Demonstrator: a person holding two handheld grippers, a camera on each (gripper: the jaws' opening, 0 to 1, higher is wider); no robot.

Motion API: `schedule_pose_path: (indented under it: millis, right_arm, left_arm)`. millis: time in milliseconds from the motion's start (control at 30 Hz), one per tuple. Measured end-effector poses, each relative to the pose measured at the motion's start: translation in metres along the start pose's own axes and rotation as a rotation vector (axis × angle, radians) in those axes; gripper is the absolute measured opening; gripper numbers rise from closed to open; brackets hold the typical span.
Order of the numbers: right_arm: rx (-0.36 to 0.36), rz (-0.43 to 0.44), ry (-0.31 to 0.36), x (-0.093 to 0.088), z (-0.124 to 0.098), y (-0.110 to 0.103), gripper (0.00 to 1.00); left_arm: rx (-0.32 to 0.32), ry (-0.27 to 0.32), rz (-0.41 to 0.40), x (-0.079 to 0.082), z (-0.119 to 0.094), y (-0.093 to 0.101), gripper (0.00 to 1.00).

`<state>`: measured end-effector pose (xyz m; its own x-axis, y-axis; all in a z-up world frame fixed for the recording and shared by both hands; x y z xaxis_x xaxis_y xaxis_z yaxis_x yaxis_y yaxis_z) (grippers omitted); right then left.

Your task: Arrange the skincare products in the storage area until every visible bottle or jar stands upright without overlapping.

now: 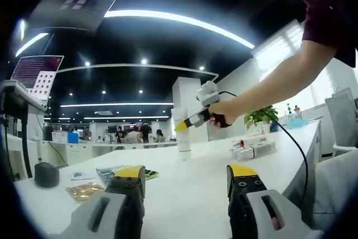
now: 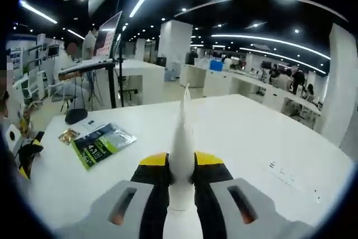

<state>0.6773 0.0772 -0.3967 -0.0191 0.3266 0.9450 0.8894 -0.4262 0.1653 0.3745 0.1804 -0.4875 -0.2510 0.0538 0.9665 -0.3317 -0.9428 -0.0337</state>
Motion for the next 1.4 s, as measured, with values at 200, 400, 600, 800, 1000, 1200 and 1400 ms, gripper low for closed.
schedule_pose_path:
  millis: [200, 400, 600, 800, 1000, 1200, 1400]
  right_arm:
    - [0.013, -0.018, -0.011, -0.002, 0.000, 0.014, 0.16]
    - [-0.020, 0.001, -0.013, -0.004, -0.006, 0.010, 0.17]
    - [-0.029, -0.002, -0.011, -0.004, -0.010, 0.007, 0.17]
    - [-0.054, 0.031, -0.025, -0.011, -0.018, 0.000, 0.28]
    - [-0.042, -0.012, -0.103, -0.031, -0.031, -0.012, 0.32]
    - [-0.092, 0.004, -0.113, -0.040, -0.043, 0.004, 0.29]
    - [-0.082, 0.033, -0.086, -0.038, -0.038, 0.005, 0.31]
  left_arm:
    - [0.002, 0.000, -0.001, 0.000, 0.000, -0.001, 0.60]
    - [0.004, 0.000, -0.001, 0.000, 0.000, -0.001, 0.60]
    - [0.004, 0.000, -0.001, -0.001, 0.000, -0.001, 0.60]
    - [0.004, -0.002, -0.001, -0.002, 0.000, -0.001, 0.60]
    - [-0.001, -0.005, -0.001, -0.002, -0.001, -0.001, 0.60]
    - [0.000, -0.006, -0.003, -0.002, 0.000, -0.001, 0.60]
    - [0.000, -0.006, -0.005, -0.001, 0.000, 0.000, 0.60]
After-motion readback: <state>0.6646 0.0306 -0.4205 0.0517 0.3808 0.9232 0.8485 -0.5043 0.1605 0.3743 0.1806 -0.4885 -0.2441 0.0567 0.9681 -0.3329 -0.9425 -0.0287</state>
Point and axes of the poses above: the point that each gripper's makers call its tool centre point, and the gripper's own axes: z roughly forward along the fingers, y roughly to its right, x roughly out of its top, the point moved 3 cm from there along -z, roughly backward along the fingers, and after that the axes turned 5 degrees about y, right-handed, at the moved point
